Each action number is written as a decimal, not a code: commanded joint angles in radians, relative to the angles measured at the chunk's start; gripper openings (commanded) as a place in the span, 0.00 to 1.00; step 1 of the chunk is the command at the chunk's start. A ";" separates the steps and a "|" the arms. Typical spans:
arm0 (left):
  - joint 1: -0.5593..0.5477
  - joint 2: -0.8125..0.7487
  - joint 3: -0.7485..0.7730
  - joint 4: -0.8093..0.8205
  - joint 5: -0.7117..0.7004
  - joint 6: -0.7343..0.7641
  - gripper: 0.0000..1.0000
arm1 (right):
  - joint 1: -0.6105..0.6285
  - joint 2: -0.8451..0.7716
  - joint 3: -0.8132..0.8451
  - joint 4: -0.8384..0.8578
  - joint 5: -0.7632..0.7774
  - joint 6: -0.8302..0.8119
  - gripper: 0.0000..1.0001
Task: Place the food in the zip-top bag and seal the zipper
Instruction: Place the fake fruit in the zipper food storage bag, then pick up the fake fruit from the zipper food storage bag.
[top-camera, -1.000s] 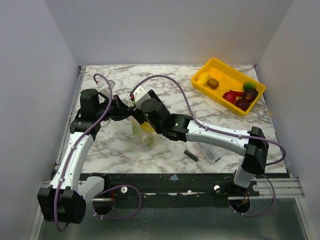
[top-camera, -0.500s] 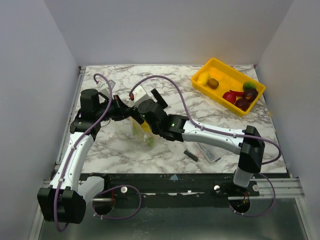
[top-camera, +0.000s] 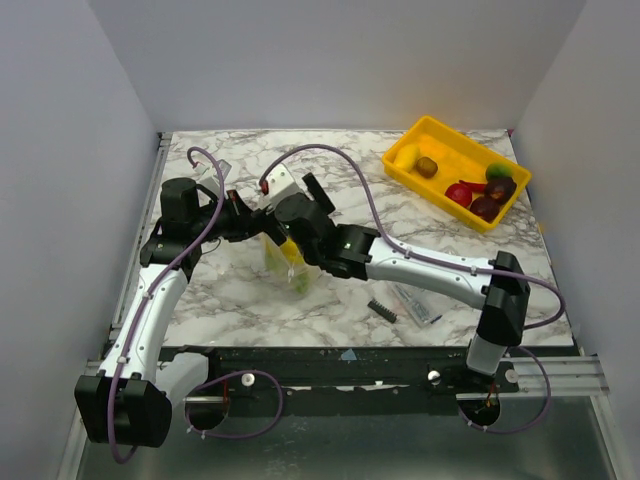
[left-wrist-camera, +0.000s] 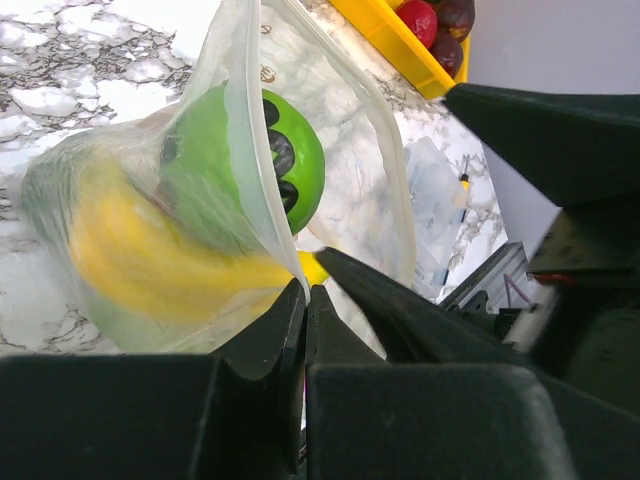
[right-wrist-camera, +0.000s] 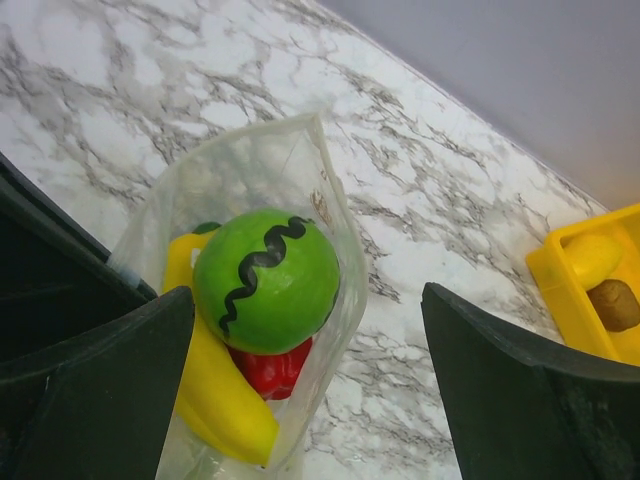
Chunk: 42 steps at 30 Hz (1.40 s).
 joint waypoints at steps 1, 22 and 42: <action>-0.001 0.006 0.003 0.020 0.025 0.001 0.00 | 0.002 -0.119 0.072 -0.017 -0.066 0.082 0.96; -0.001 0.002 -0.001 0.024 0.031 -0.002 0.00 | -0.454 -0.568 -0.327 0.089 0.110 0.388 1.00; -0.001 0.010 -0.004 0.027 0.038 -0.006 0.00 | -0.990 -0.086 -0.089 -0.373 -0.267 0.730 1.00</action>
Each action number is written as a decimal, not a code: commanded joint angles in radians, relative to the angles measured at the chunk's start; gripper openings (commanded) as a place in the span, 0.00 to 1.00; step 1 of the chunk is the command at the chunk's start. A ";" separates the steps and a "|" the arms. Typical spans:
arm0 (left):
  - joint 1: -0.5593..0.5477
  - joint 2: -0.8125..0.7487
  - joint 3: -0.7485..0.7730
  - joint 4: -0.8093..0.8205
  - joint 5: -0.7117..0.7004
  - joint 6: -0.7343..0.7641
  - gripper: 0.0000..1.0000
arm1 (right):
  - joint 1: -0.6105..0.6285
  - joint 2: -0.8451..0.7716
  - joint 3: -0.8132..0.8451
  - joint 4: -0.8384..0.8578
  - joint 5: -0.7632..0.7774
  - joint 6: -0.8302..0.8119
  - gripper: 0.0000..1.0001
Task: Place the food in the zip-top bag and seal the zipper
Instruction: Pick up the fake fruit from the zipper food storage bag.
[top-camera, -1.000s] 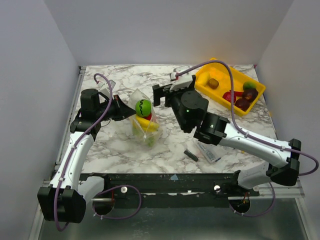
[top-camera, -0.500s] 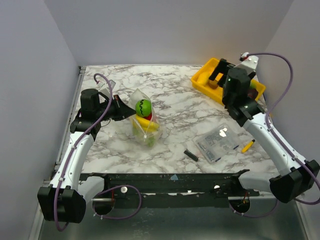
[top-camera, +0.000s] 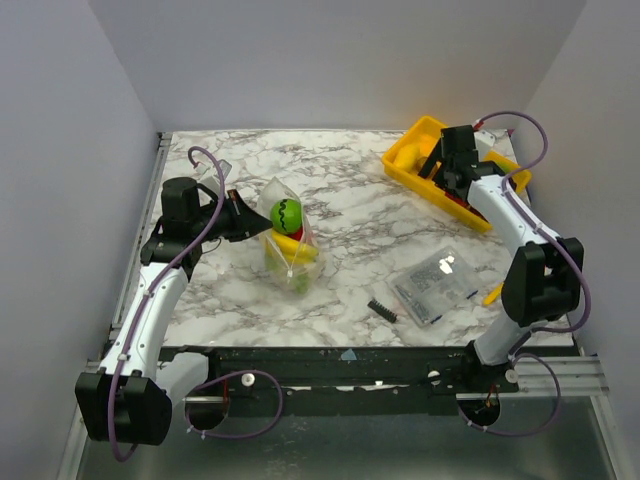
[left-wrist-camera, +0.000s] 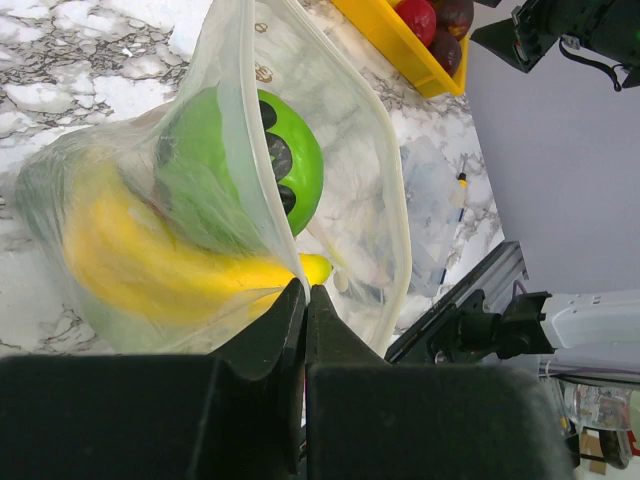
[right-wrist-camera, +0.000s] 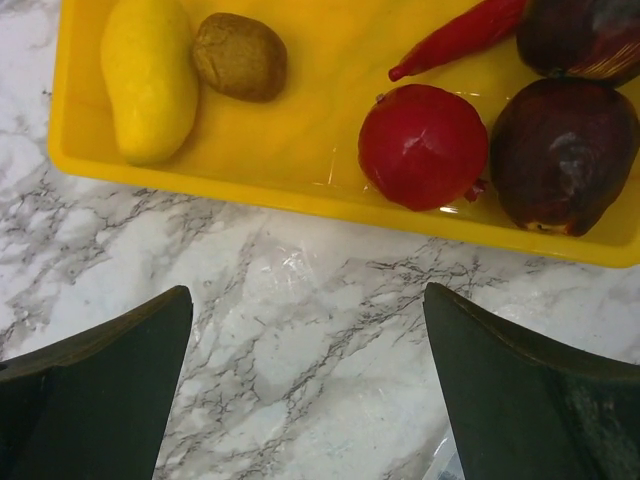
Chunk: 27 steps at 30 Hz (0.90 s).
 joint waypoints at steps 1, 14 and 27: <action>-0.001 0.000 -0.004 0.024 0.032 -0.001 0.00 | -0.011 0.036 0.088 -0.051 0.102 0.011 1.00; -0.001 0.003 -0.007 0.031 0.040 -0.008 0.00 | -0.148 0.160 0.121 0.015 0.328 0.010 1.00; -0.002 0.006 -0.008 0.035 0.052 -0.015 0.00 | -0.283 0.339 0.210 0.086 0.274 0.004 1.00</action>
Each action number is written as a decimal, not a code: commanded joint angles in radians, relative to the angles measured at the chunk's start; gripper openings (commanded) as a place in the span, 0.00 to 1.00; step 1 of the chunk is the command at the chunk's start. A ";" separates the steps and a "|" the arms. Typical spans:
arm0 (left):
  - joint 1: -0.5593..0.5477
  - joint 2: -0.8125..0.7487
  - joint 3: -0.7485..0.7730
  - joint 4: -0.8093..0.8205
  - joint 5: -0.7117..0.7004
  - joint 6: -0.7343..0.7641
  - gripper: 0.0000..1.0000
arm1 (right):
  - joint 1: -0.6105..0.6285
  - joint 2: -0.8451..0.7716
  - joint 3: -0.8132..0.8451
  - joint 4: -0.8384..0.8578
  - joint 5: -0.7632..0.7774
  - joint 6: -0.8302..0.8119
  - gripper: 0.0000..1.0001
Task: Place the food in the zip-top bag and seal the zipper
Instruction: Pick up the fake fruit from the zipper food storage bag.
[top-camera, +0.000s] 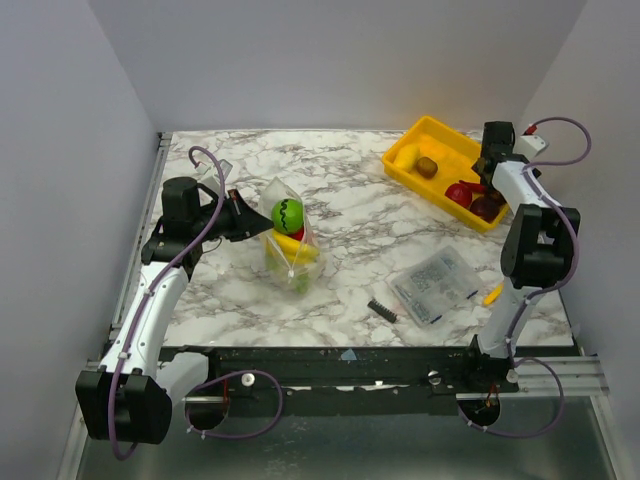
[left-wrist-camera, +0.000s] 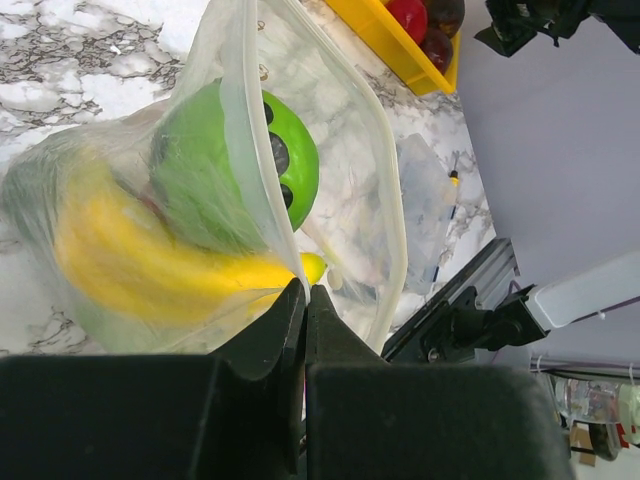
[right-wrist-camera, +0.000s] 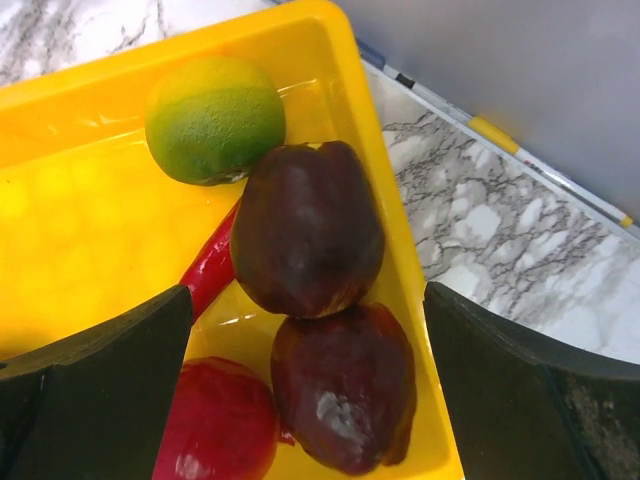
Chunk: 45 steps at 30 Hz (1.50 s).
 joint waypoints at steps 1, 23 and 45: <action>-0.002 0.000 -0.006 0.021 0.034 -0.002 0.00 | -0.001 0.080 0.053 0.038 0.029 -0.006 1.00; -0.002 0.007 -0.005 0.024 0.048 -0.008 0.00 | -0.007 0.211 0.083 0.205 0.034 -0.125 0.94; -0.003 0.018 -0.004 0.019 0.040 -0.002 0.00 | -0.006 0.012 0.085 0.120 -0.170 -0.052 0.38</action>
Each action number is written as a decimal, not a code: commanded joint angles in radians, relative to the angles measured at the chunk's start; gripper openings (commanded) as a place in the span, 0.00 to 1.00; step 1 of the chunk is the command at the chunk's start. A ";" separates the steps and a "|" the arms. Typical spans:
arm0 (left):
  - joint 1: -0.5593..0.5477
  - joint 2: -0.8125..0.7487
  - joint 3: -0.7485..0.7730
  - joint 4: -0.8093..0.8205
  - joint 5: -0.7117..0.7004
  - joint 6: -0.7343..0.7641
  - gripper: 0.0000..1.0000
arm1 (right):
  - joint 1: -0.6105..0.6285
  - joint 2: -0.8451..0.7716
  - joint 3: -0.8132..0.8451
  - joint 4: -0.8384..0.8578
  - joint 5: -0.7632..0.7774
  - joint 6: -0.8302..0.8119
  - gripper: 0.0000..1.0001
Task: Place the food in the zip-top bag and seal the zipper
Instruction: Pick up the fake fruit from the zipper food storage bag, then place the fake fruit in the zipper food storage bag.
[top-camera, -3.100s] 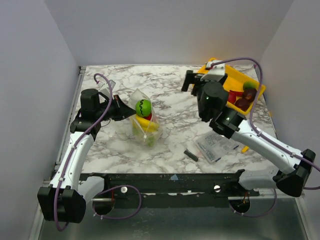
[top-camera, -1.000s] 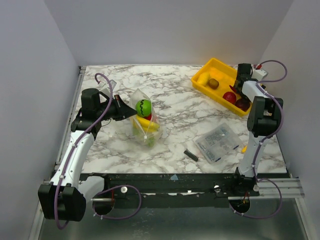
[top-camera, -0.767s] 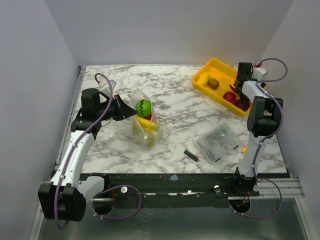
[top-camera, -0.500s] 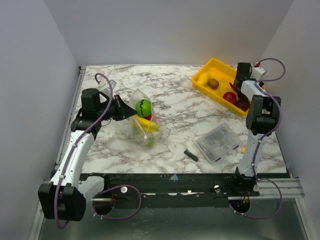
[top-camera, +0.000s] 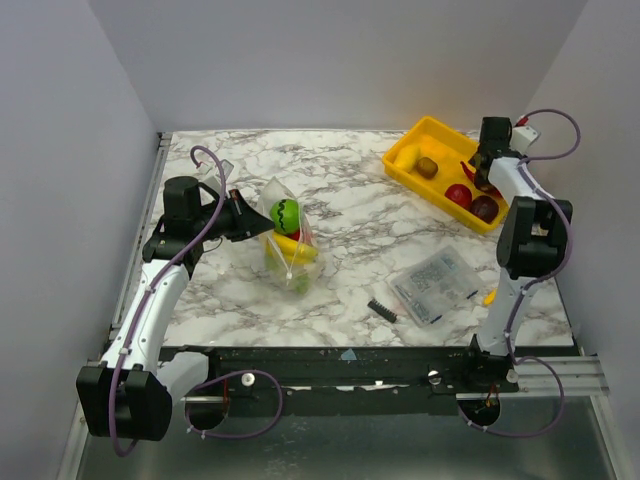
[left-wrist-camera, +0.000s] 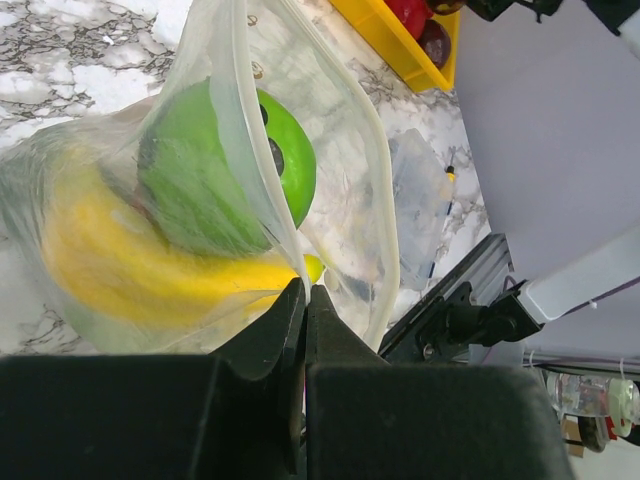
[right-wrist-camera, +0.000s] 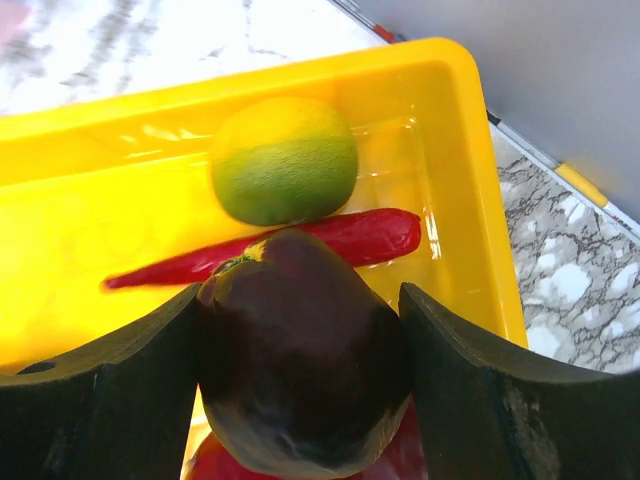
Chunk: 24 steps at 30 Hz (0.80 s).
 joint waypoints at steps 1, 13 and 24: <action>-0.003 0.003 -0.001 0.017 0.025 0.005 0.00 | -0.004 -0.197 -0.036 0.011 -0.156 0.055 0.38; -0.002 0.006 0.009 0.005 0.003 0.016 0.00 | 0.243 -0.565 -0.341 0.253 -0.559 0.127 0.33; -0.002 -0.009 0.008 0.011 0.003 0.018 0.00 | 0.736 -0.751 -0.514 0.545 -0.610 0.046 0.32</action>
